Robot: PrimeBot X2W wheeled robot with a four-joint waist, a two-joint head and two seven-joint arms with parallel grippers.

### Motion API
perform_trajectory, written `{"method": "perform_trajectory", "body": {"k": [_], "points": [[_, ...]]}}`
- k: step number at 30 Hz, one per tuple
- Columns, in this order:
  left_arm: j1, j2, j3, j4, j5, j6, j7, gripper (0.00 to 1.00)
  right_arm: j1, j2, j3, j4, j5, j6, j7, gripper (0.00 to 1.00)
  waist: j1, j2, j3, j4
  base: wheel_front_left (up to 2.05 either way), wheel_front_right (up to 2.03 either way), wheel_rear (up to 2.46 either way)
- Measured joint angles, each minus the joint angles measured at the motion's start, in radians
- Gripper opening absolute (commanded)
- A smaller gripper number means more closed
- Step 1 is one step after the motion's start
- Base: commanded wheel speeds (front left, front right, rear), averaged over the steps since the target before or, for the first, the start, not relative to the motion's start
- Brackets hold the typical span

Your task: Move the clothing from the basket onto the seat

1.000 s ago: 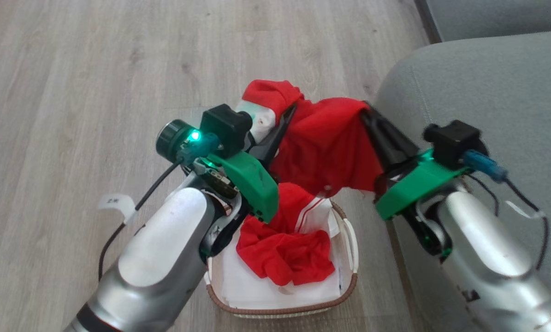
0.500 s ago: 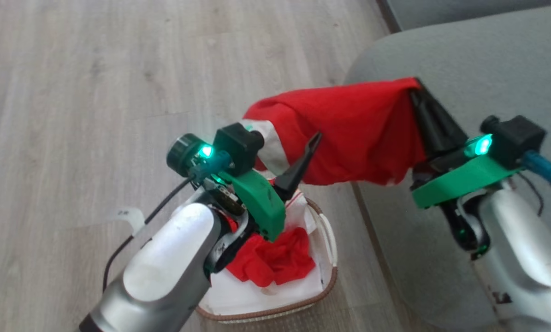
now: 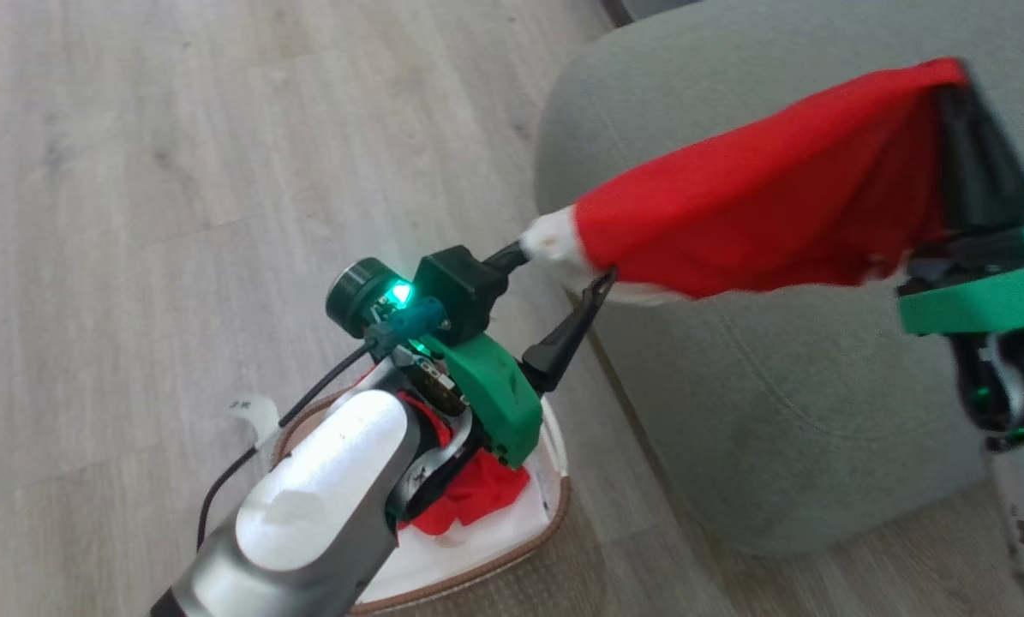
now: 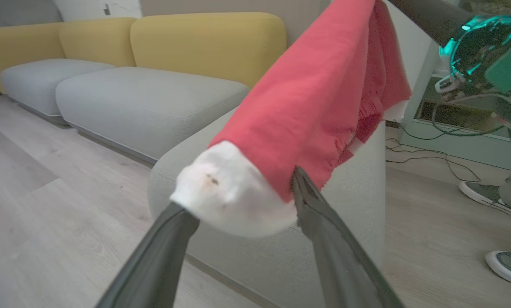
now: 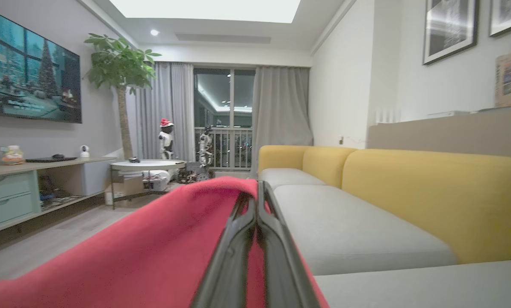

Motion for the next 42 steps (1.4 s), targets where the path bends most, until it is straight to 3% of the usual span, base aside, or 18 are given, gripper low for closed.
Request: {"method": "perform_trajectory", "body": {"k": [10,25,42], "points": [[0.0,0.006,-0.013,-0.022,0.001,-0.002,0.0,1.0,0.031,-0.014,-0.12,-0.1,-0.011,0.0,0.0,0.0,0.0,0.0,0.019,-0.092,0.0,0.0,0.0],[-0.001,0.022,-0.032,-0.028,0.001,0.0,0.001,1.0,0.09,-0.01,-0.125,-0.154,-0.019,0.0,0.0,0.0,0.0,0.0,0.04,-0.215,0.0,0.0,0.0],[-0.008,0.028,-0.04,-0.029,0.001,0.0,0.01,1.0,0.085,-0.009,-0.109,-0.139,-0.006,0.0,0.0,0.0,0.0,0.0,0.081,-0.215,0.0,0.0,0.0]]}}
